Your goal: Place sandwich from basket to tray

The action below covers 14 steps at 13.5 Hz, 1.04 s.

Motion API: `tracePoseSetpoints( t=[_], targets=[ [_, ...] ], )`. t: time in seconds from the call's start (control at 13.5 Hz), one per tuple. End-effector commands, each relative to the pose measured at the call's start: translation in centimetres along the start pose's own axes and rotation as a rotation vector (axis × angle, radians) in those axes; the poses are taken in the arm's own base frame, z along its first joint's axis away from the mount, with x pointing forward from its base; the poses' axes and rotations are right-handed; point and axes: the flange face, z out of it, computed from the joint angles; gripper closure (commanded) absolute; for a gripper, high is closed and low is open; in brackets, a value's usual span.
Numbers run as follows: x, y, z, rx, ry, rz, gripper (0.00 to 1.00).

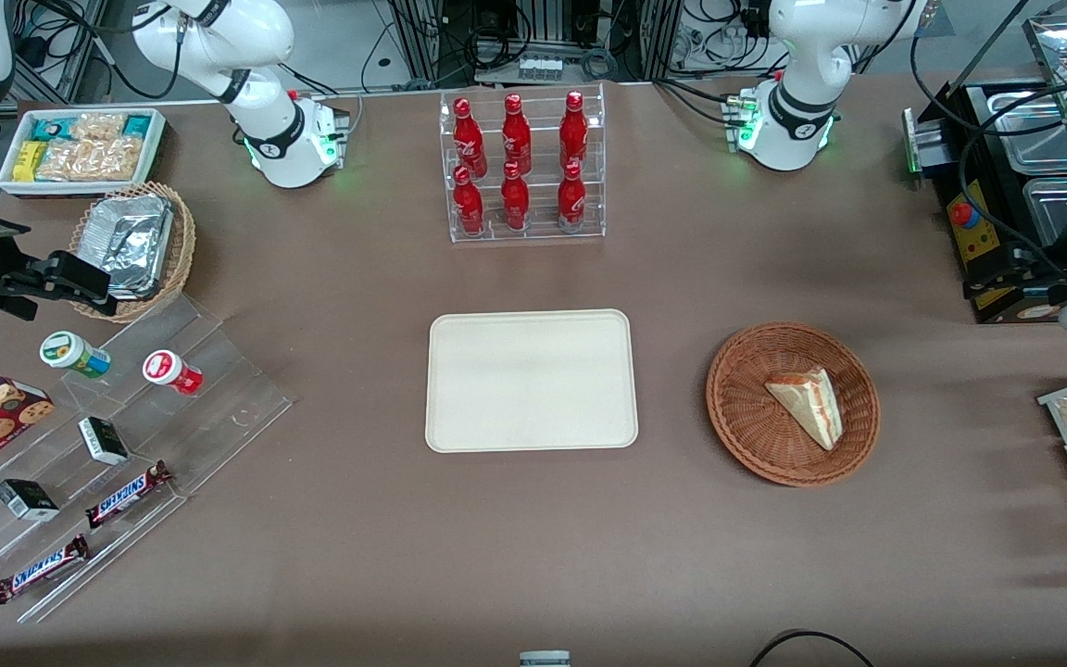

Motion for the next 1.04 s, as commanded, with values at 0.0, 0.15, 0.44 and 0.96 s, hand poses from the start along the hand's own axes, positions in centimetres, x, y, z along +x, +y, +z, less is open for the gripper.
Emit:
tracePoseSetpoints(
  t=[0.0,0.15,0.44,0.96],
  targets=[
    [-0.3,-0.2,-0.1,-0.007,0.001,0.015,0.00],
    [-0.1,-0.4,0.3,0.004,-0.007,0.012,0.00],
    [1.5,-0.2,3.8,0.008,-0.036,-0.193,0.00],
    [2.1,3.5,16.3,-0.028,0.084,-0.636,0.00]
  ],
)
